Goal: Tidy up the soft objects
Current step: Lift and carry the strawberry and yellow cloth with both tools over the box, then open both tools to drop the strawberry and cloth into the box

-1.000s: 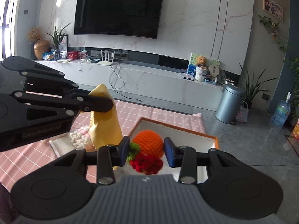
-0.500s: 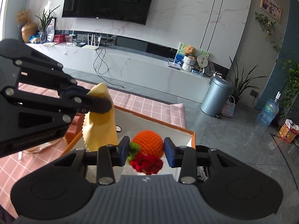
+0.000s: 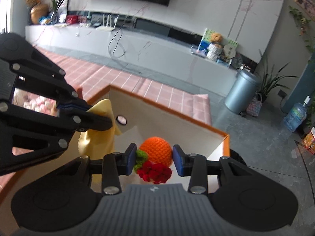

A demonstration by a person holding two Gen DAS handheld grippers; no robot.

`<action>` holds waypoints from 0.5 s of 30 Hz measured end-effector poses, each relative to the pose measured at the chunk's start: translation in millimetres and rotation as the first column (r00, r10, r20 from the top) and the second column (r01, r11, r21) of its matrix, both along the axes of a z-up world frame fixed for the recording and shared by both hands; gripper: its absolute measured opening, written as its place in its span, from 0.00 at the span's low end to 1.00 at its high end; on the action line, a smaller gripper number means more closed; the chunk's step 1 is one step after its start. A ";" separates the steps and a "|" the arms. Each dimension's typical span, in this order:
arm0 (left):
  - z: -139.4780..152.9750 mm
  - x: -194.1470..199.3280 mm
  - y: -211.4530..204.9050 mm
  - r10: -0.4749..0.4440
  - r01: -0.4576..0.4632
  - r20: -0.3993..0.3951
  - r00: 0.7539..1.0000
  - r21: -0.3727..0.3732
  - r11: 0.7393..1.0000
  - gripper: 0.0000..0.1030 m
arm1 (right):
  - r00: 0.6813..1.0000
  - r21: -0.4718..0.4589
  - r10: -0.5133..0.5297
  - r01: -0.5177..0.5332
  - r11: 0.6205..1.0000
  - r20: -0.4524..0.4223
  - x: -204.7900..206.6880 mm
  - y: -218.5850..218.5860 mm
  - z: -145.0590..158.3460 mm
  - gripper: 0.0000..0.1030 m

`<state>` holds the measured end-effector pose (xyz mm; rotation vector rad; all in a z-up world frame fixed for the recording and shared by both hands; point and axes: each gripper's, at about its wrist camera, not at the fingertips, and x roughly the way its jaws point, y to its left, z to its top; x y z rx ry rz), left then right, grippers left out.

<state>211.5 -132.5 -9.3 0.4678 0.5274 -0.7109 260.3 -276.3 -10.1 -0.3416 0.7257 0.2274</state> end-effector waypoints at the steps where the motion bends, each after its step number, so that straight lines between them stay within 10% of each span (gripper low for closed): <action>1: -2.7 2.7 -0.5 -0.005 0.005 -0.011 1.000 0.009 1.000 0.02 | 1.000 -0.005 0.006 -0.006 1.000 -0.014 3.5 -0.6 -4.2 0.38; 15: -30.4 27.6 -5.4 -0.001 0.012 -0.115 0.993 0.099 0.995 0.09 | 0.991 -0.027 0.020 -0.024 0.999 -0.131 35.0 2.6 -41.0 0.39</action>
